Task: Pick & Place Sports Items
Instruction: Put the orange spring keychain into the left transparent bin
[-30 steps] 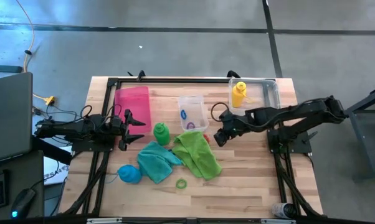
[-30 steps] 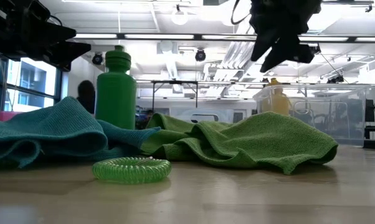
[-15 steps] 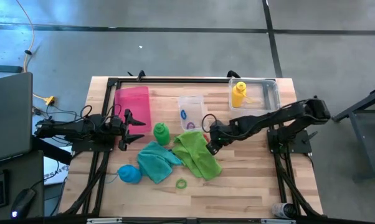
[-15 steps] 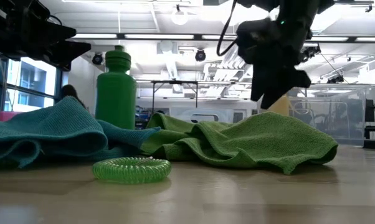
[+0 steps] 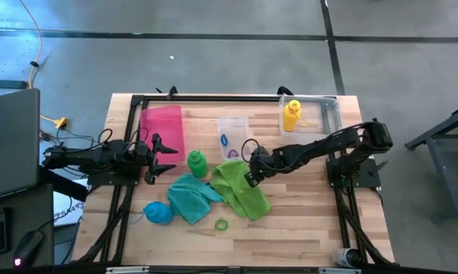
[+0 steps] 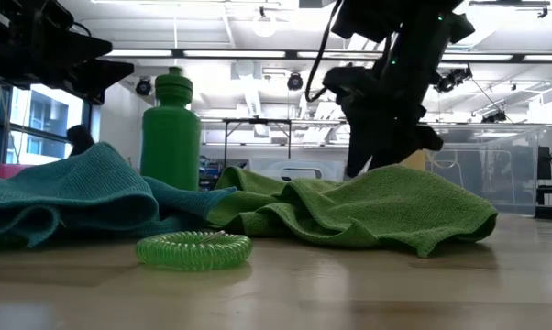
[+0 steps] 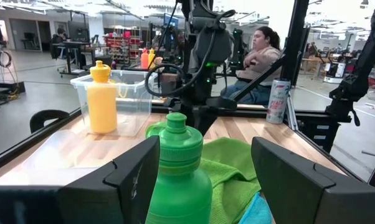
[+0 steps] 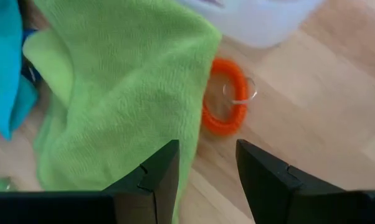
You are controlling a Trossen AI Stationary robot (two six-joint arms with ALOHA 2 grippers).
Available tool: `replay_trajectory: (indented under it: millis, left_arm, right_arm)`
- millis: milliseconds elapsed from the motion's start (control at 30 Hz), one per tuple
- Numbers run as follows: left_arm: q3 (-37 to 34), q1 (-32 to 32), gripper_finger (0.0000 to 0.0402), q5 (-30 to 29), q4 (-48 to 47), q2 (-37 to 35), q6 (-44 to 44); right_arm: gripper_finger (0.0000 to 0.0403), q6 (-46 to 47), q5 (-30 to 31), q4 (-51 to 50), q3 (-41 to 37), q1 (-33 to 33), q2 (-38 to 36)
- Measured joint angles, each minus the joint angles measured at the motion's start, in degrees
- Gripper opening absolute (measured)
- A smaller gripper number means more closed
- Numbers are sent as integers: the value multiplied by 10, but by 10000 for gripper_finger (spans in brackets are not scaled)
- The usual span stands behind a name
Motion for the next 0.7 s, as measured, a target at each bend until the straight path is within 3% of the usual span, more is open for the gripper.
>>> replay_trajectory:
  millis: [700]
  left_arm:
    - [0, 0, 249, 0, 3, 0, 0]
  right_arm:
    - [149, 21, 42, 3, 0, -17, 31]
